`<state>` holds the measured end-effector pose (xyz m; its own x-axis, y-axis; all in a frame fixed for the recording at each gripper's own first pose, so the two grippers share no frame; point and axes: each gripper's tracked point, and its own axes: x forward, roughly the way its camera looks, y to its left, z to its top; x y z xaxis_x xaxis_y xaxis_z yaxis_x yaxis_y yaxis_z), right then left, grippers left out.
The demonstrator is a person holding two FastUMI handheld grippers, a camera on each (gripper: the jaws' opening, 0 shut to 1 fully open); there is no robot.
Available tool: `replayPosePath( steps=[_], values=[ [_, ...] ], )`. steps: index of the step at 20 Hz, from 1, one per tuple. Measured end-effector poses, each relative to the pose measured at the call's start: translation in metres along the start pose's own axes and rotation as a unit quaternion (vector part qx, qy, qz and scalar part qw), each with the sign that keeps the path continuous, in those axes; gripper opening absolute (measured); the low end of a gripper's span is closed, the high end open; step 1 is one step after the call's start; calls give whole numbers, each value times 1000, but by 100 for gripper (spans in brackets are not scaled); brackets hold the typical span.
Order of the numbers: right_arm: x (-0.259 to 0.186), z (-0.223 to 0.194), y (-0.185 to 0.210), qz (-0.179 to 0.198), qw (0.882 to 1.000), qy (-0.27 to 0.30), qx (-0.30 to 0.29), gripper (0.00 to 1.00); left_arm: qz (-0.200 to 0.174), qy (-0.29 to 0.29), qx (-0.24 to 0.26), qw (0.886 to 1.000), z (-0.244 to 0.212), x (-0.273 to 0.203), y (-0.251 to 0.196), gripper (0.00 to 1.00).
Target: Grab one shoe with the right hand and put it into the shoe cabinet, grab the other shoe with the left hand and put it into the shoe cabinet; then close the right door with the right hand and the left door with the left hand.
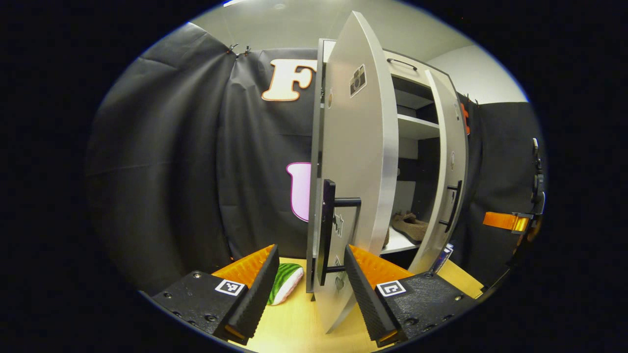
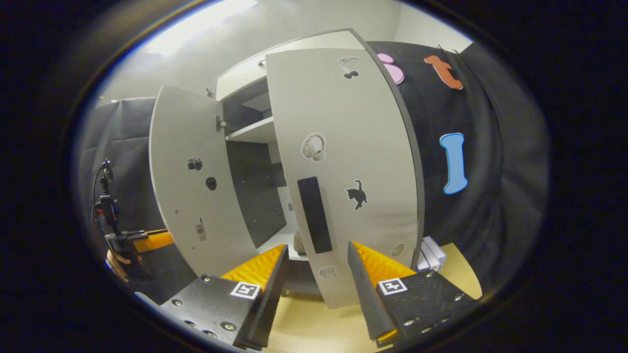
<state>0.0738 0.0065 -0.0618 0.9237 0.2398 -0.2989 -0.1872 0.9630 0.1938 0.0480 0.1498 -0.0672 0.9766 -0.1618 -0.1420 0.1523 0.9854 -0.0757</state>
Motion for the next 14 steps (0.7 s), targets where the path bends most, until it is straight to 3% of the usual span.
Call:
replayPosePath(
  steps=[1, 4, 5, 7, 8, 9, 12, 13, 14],
  values=[
    [-1, 0, -1, -2, 1000, 0, 1, 72, -6, -1, 1, 1000, 0, 1, -5, 77],
    [-4, 0, -5, -6, 1000, -2, 5, 72, -26, -1, 4, 1000, 0, 6, -16, 77],
    [-5, 1, -6, -8, 1000, -2, 6, 72, -33, -1, 3, 999, -1, 6, -20, 83],
    [-8, 1, -8, -12, 1000, -3, 7, 72, -45, -1, 6, 999, 0, 10, -28, 77],
    [-8, 0, -8, -13, 1000, -4, 6, 65, -51, -1, 7, 999, 0, 11, -32, 77],
    [-10, 1, -9, -14, 1000, -5, 6, 72, -57, 0, 7, 998, -2, 13, -36, 77],
    [-14, 3, -10, -19, 1000, -8, 3, 72, -64, 1, 9, 998, -1, 22, -41, 77],
    [-15, 4, -11, -21, 1000, -10, 2, 65, -65, 0, 11, 998, -1, 26, -43, 77],
    [-16, 4, -13, -24, 1000, -10, 2, 72, -68, 0, 12, 998, 0, 30, -45, 77]
  ],
)
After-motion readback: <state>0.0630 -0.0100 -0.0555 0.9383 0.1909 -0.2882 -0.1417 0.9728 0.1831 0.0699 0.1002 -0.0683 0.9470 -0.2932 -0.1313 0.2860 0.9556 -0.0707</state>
